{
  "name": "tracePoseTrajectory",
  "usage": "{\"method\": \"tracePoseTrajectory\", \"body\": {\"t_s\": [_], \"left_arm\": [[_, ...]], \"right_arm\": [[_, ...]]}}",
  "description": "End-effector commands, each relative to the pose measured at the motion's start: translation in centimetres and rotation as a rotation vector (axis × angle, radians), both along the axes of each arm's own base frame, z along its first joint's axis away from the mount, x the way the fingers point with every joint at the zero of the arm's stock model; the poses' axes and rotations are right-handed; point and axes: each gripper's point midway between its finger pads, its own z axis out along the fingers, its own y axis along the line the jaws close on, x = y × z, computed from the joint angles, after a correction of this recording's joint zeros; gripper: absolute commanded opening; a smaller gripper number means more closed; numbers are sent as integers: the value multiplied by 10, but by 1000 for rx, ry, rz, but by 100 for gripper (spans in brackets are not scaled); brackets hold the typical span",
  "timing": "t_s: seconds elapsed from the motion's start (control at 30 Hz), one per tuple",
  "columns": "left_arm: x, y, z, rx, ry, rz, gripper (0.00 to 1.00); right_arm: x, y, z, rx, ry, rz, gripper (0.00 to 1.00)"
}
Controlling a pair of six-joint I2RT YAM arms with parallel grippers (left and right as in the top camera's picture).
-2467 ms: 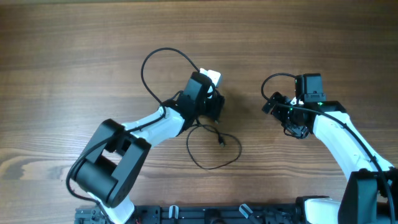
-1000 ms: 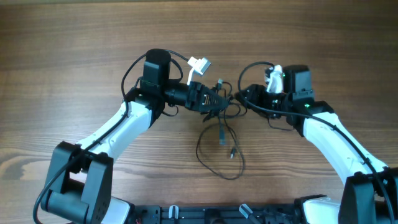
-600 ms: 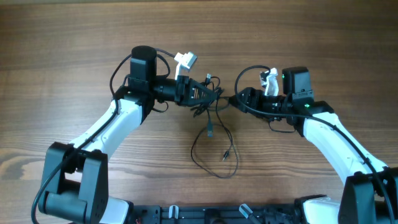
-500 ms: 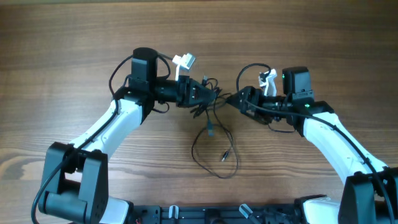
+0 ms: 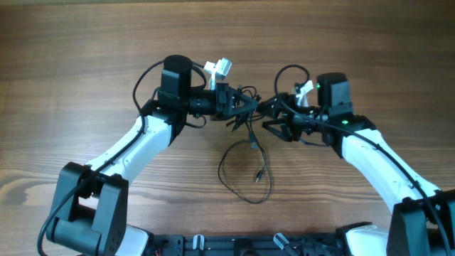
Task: Untangle cables
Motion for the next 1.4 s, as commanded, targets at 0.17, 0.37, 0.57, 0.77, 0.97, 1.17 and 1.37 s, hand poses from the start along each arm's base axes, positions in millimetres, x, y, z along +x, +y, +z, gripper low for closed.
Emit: {"method": "tracePoseTrajectory", "body": {"t_s": [0.17, 0.37, 0.57, 0.77, 0.97, 1.17, 1.37], "left_arm": [[-6, -1, 8, -11, -25, -26, 4], [9, 54, -32, 113, 27, 81, 4], [10, 113, -72, 279, 105, 196, 4], [12, 128, -80, 319, 135, 239, 4], [12, 164, -106, 480, 187, 329, 4], [-1, 150, -108, 488, 218, 277, 22], [-5, 115, -104, 482, 126, 186, 79]], "right_arm": [[6, -13, -32, -212, -45, -48, 4], [1, -107, -86, -719, 38, -238, 4], [5, -129, -88, -758, 55, -293, 4], [7, -136, -88, -756, 67, -318, 19], [-6, -183, -95, -1018, 97, -386, 27], [24, -76, -55, -517, -264, 12, 38], [16, -55, -46, -423, -314, 107, 50]]}}
